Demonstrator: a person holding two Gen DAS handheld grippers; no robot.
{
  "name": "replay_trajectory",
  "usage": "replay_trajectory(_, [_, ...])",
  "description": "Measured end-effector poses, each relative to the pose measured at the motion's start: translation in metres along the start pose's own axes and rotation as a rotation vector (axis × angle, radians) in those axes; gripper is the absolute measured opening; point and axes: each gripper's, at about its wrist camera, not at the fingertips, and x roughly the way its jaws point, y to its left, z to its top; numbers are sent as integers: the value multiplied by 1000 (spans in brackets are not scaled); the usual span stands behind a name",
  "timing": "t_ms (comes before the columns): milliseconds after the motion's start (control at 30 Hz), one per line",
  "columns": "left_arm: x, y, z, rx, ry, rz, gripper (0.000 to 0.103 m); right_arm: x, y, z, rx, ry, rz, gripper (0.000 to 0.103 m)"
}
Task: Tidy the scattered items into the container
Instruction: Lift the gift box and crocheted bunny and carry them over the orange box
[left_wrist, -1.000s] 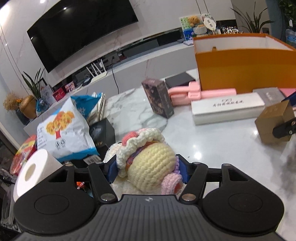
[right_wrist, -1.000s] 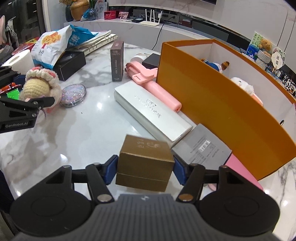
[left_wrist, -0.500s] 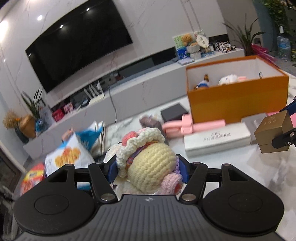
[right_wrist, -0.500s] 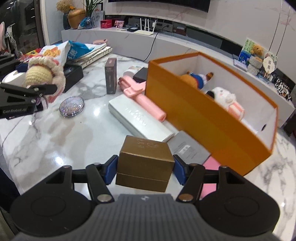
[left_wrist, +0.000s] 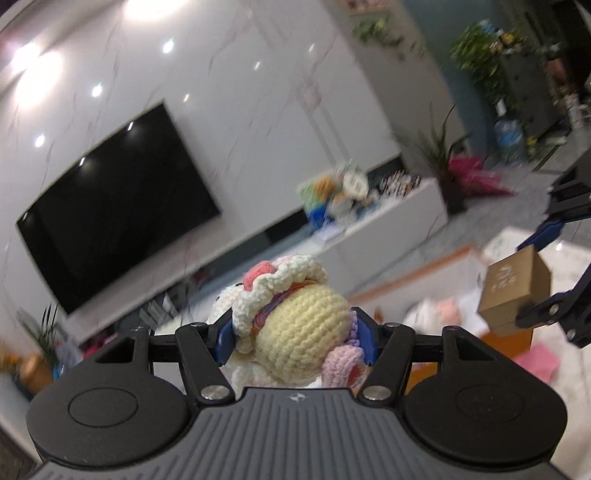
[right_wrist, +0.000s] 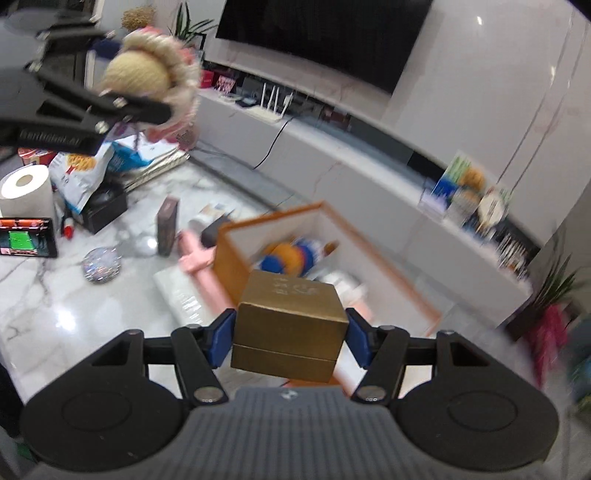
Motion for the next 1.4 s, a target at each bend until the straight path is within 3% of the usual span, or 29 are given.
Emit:
replay_trajectory(233, [-2, -2, 67, 56, -132, -35, 73, -52, -40, 45, -145, -57, -99, 65])
replay_trajectory(467, [31, -27, 89, 92, -145, -84, 73, -63, -73, 61, -204, -45, -143, 65])
replay_trajectory(800, [135, -67, 87, 10, 28, -301, 73, 10, -124, 50, -149, 62, -129, 65])
replay_trajectory(1000, [184, -94, 63, -1, 140, -408, 73, 70, -144, 36, -97, 125, -89, 65])
replay_trajectory(1400, [247, -130, 20, -81, 316, -530, 73, 156, -161, 6, -69, 220, -9, 65])
